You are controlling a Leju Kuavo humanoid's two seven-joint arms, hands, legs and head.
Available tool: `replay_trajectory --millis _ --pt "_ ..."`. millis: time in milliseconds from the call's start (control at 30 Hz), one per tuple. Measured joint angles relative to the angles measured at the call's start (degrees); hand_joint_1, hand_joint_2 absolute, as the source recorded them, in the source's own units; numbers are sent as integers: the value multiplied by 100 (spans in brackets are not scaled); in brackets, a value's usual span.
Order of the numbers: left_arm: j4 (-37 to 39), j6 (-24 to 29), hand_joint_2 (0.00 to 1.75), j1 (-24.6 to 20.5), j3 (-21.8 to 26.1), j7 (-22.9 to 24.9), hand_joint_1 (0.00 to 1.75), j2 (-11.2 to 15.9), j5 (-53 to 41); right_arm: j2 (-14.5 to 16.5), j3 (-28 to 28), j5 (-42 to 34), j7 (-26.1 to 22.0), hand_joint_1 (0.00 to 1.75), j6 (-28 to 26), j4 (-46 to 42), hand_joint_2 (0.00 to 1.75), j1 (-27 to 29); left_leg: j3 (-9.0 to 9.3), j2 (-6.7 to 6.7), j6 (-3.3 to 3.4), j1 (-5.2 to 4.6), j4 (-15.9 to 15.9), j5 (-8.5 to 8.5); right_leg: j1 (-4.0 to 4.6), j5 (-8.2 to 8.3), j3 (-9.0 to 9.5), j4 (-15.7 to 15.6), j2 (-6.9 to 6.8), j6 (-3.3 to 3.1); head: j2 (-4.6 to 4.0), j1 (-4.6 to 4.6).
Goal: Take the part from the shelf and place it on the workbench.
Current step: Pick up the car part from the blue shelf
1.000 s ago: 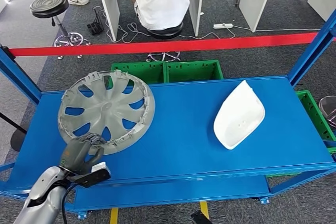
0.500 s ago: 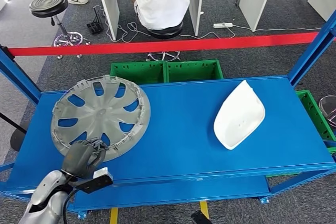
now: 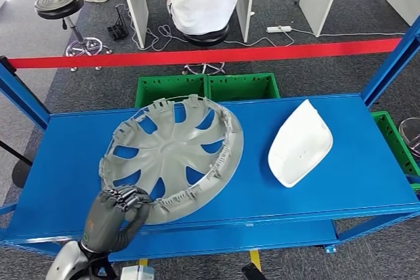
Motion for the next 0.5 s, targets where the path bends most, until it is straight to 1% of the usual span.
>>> replay_trajectory --millis 133,200,300,367,400,433,500 --pt "-381 456 175 280 -276 -15 175 -48 -261 29 -110 -145 -31 0 13 0 175 22 -10 1 25 -8 22 -16 -9 0 1 -4 -1 13 0 0" --pt "-511 694 175 381 -394 42 175 -62 -486 46 -182 -234 -69 0 60 0 175 34 -23 1 43 -12 44 -25 -13 1 1 -4 -1 32 0 0" --pt "-624 845 175 447 -485 142 175 -67 -638 63 -276 -306 -107 0 122 0 175 53 -44 0 89 -29 69 -33 -29 13 5 -20 -2 81 0 -1" --pt "-664 865 175 462 -502 175 175 -67 -664 67 -318 -320 -119 0 134 -1 175 60 -27 7 138 -6 1 12 -26 2 -8 -22 -8 126 0 2" --pt "-678 877 175 467 -512 190 175 -67 -668 68 -331 -324 -126 0 136 -1 175 64 -13 12 163 14 -40 40 -20 -67 -56 70 -14 148 1 8" --pt "-689 895 175 470 -523 204 175 -68 -671 68 -345 -327 -132 0 138 -1 175 68 2 23 183 36 -77 69 -16 -203 -154 283 -21 168 1 18" --pt "-698 936 175 476 -544 229 175 -67 -672 68 -373 -339 -154 0 151 0 175 71 5 42 196 50 -84 90 -22 -583 -472 997 -27 205 1 34"
